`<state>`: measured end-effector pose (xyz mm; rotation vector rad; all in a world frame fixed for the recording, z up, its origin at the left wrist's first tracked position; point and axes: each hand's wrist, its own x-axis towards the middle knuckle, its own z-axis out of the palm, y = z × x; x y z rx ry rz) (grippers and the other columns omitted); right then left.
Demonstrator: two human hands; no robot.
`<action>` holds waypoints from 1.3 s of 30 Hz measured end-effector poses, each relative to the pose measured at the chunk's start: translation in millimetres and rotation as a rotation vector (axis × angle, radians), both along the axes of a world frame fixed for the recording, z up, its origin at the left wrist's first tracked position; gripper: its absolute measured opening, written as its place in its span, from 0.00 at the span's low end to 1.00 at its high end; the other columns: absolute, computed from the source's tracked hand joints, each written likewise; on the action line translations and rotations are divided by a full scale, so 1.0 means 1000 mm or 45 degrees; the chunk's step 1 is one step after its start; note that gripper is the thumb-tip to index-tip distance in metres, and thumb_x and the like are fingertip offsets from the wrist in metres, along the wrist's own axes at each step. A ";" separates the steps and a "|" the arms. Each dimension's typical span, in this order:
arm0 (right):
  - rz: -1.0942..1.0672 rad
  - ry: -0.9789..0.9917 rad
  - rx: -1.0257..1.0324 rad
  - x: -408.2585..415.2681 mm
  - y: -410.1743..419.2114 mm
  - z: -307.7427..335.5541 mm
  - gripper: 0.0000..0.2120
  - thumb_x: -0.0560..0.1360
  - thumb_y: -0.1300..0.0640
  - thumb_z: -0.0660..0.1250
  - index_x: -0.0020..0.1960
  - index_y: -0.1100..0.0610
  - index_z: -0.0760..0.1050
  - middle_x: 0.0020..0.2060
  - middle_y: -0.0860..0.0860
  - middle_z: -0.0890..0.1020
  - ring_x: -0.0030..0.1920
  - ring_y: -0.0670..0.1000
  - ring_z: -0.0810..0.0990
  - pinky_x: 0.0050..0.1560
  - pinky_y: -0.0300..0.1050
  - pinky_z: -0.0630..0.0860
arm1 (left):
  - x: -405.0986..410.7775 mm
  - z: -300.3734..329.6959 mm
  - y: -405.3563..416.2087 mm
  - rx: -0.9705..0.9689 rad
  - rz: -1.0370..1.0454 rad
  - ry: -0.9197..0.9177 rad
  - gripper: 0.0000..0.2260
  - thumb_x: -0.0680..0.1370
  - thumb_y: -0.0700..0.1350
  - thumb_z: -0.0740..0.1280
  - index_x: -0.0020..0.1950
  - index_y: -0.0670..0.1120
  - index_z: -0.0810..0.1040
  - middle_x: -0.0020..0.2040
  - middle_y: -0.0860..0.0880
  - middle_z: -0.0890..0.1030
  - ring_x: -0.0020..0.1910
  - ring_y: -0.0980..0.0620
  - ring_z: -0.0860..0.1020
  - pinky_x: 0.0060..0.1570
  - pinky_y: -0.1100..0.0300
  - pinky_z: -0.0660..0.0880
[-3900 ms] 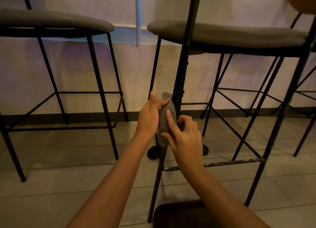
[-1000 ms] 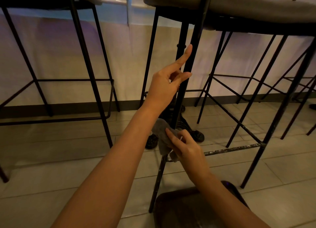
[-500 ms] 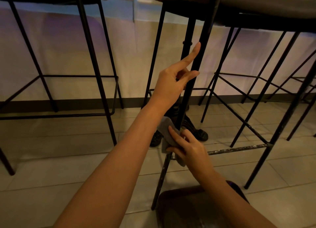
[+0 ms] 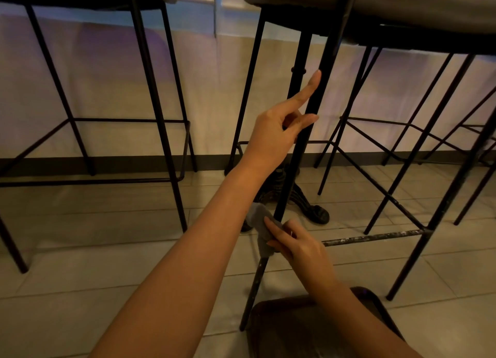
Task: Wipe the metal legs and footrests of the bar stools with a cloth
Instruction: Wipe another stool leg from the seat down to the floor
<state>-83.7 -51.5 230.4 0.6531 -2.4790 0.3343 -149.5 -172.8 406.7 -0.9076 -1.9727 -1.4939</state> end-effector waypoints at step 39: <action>0.065 -0.001 0.061 0.000 0.013 0.000 0.17 0.78 0.46 0.55 0.64 0.46 0.69 0.43 0.52 0.76 0.32 0.46 0.75 0.27 0.37 0.74 | 0.095 -0.221 0.005 0.238 0.335 -0.633 0.24 0.76 0.37 0.63 0.68 0.52 0.60 0.69 0.58 0.63 0.68 0.65 0.61 0.62 0.77 0.62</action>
